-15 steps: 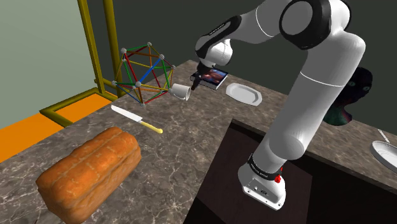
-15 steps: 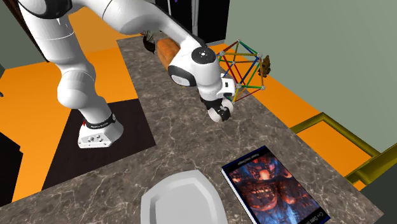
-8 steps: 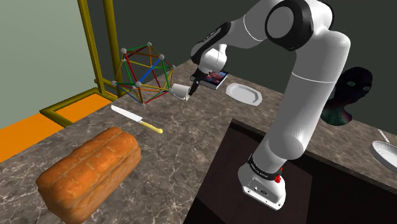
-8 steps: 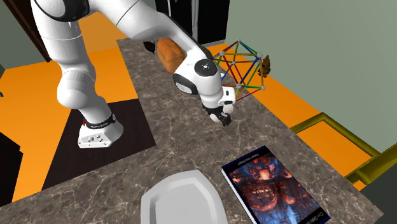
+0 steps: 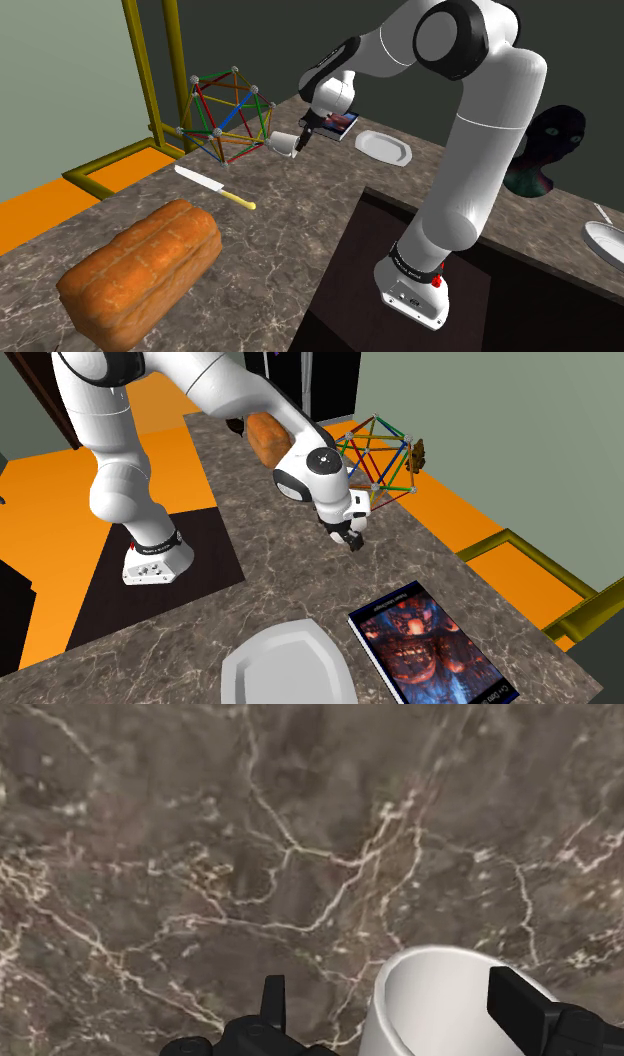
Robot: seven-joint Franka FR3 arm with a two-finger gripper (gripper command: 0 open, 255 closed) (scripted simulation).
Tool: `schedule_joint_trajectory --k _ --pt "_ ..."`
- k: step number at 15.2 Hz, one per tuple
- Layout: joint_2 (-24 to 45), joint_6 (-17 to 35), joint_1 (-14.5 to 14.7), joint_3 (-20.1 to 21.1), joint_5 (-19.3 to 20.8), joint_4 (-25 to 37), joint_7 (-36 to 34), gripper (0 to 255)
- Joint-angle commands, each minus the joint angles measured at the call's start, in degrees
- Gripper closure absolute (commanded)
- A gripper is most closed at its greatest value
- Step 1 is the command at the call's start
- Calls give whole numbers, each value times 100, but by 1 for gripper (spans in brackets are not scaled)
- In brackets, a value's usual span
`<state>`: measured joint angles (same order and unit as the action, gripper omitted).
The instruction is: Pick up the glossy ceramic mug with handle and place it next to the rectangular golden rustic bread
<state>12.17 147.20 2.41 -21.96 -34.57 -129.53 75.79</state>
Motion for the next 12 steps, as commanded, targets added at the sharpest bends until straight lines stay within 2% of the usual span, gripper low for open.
schedule_joint_trajectory --k 1,10,12 --pt "0 0 0 0 0 0 0 255" --pt "1 1 0 0 -1 0 1 255" --pt "-128 -98 35 -55 164 4 -142 255"
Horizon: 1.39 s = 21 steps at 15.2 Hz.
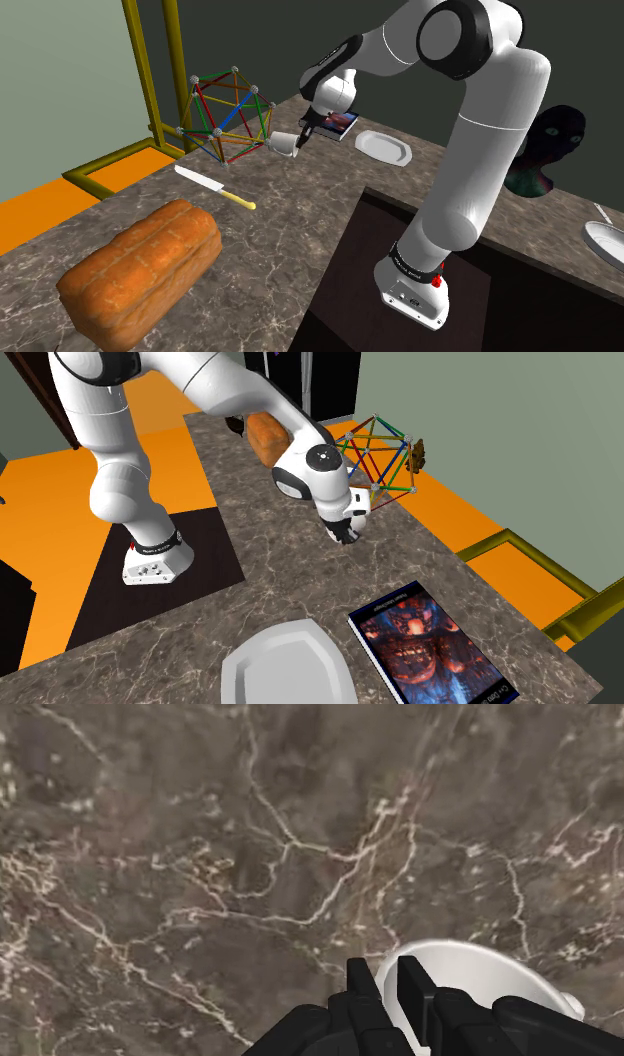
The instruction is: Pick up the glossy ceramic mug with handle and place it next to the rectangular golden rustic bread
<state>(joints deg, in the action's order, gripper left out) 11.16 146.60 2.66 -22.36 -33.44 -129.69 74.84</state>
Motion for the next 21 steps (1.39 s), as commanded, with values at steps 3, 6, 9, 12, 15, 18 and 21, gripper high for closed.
schedule_joint_trajectory --k 3,6,9,12,15,18,21 --pt "-214 -193 52 -86 293 38 -255 255" --pt "-394 -355 84 -143 522 70 -454 255" --pt "-565 -524 105 -186 736 116 -642 255" --pt "-727 -701 119 -217 935 176 -818 255" --pt "-878 -884 126 -238 1116 249 -982 255" --pt "-1019 -1073 128 -250 1280 335 -1133 255" --pt "-1148 -1267 126 -256 1426 434 -1272 255"
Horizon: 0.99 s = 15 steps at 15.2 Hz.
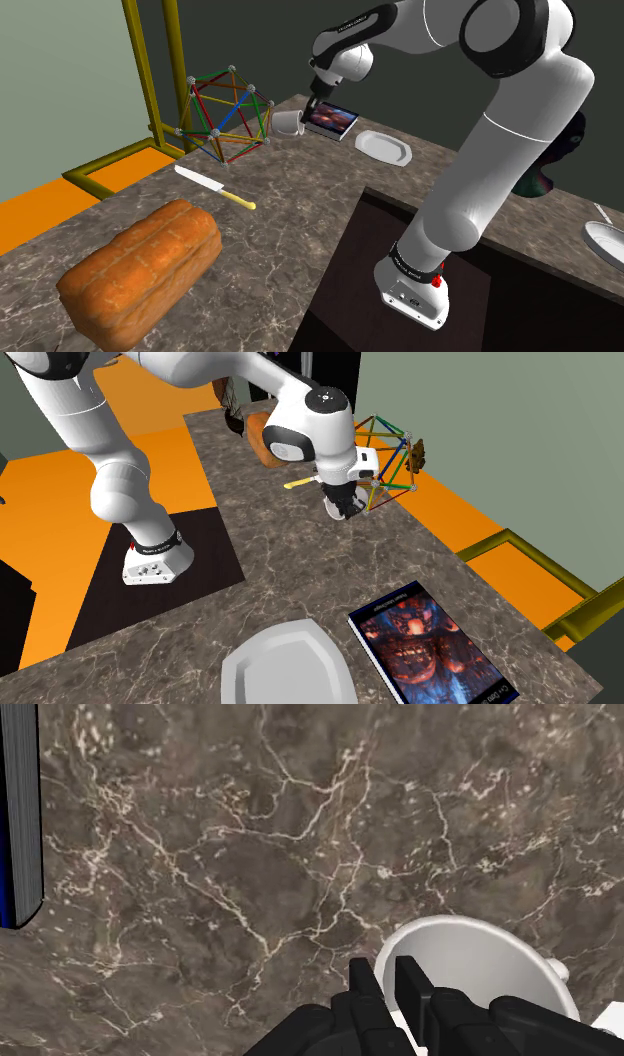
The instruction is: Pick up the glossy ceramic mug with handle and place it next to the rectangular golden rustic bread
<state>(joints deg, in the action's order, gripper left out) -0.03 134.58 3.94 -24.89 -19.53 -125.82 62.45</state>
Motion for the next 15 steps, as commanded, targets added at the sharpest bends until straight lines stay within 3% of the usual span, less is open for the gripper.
schedule_joint_trajectory --k 1,15 --pt "-69 -131 -3 -3 80 82 -76 255" --pt "-498 -1093 -25 20 538 723 -565 255"
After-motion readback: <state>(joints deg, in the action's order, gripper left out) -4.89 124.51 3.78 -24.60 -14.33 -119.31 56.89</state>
